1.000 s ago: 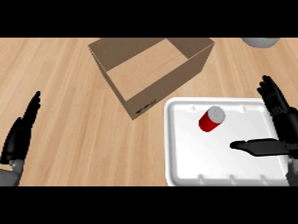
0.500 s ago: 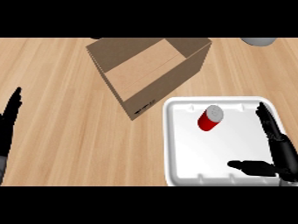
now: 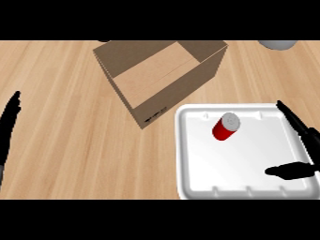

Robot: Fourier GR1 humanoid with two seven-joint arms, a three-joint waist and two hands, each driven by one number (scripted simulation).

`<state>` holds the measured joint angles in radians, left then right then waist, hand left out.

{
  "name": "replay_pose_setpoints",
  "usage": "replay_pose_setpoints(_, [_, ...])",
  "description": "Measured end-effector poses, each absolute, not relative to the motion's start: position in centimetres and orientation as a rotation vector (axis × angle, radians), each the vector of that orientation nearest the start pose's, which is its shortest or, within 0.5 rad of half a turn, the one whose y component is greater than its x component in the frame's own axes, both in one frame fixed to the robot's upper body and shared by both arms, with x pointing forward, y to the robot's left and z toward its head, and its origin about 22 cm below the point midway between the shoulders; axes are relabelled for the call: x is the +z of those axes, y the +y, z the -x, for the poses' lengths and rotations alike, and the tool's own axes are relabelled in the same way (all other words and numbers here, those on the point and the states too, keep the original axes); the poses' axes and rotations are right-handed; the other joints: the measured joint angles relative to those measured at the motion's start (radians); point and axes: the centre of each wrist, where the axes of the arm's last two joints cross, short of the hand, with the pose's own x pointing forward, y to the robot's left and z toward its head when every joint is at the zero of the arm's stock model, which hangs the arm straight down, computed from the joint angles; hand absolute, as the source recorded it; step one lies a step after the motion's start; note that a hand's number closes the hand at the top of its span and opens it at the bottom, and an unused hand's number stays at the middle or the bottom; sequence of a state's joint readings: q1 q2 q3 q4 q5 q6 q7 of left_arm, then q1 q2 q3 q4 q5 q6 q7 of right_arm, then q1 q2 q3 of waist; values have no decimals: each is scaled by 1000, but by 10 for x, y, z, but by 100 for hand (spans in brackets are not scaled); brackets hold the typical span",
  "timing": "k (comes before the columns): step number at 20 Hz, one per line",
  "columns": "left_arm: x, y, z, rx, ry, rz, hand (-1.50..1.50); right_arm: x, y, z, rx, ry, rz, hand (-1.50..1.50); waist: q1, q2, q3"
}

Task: Pick the can from the tray and place it in the cardboard box

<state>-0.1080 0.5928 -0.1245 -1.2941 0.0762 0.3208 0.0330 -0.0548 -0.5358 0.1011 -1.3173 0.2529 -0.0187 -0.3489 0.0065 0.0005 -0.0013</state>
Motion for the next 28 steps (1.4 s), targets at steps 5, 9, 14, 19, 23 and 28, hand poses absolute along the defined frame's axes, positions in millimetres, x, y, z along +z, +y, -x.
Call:
replay_pose_setpoints(5, [17, 358, -265, -221, -1372, -643, 0, 38, -334, -276, 970, -1423, 479, -150, 4, 0, -1])
replay_pose_setpoints(9, [15, 354, -263, -217, -1367, -643, 0, 51, -311, -295, 1085, -1278, 471, -150, 7, 0, 0])
replay_pose_setpoints(14, [15, 355, -262, -216, -1366, -644, 0, 54, -293, -316, 1151, -1173, 438, -150, 4, 0, 1])
replay_pose_setpoints(19, [15, 360, -262, -214, -1367, -647, 0, 50, -274, -329, 1197, -1110, 459, -150, 1, 0, 1])
replay_pose_setpoints(23, [13, 356, -265, -209, -1370, -650, 0, 46, -266, -334, 1213, -1097, 455, -150, -2, 0, 1])
replay_pose_setpoints(28, [10, 362, -256, -212, -1360, -651, 0, 46, -253, -332, 1212, -1099, 445, -150, -3, -1, 1])
